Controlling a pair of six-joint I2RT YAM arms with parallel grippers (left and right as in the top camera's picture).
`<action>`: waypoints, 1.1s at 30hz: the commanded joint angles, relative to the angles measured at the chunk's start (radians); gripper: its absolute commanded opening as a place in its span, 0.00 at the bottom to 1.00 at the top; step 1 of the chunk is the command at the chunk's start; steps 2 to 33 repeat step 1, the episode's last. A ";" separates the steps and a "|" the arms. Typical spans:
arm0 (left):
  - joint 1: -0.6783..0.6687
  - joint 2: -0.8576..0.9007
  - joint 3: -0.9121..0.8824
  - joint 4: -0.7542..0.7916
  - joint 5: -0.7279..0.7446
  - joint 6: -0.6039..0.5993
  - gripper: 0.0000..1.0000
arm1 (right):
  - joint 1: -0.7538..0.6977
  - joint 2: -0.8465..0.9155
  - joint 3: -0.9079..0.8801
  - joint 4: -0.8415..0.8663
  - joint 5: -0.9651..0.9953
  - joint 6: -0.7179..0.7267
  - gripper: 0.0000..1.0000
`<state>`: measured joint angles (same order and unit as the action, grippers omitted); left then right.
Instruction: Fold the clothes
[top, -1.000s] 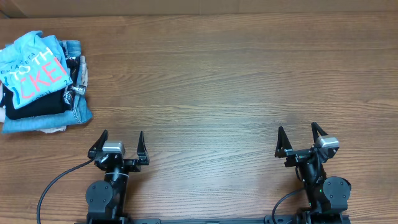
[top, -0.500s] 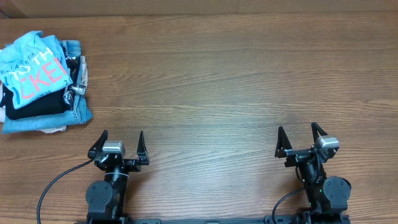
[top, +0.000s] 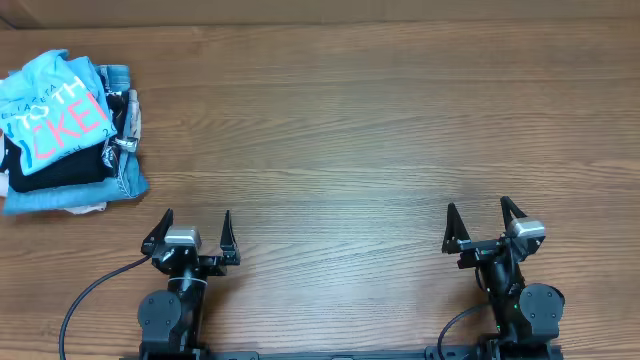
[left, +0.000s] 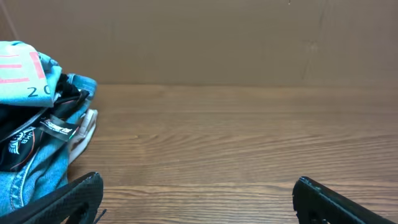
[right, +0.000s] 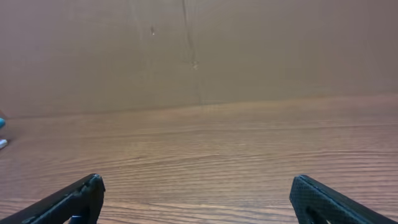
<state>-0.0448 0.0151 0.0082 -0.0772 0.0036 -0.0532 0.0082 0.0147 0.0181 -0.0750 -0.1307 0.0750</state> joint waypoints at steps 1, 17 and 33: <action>0.007 -0.011 -0.003 0.000 0.015 0.001 1.00 | 0.005 -0.010 -0.010 0.005 -0.002 0.003 1.00; 0.007 -0.011 -0.003 0.000 0.015 0.001 1.00 | 0.005 -0.010 -0.010 0.005 -0.002 0.003 1.00; 0.007 -0.011 -0.003 0.000 0.015 0.001 1.00 | 0.005 -0.010 -0.010 0.005 -0.002 0.003 1.00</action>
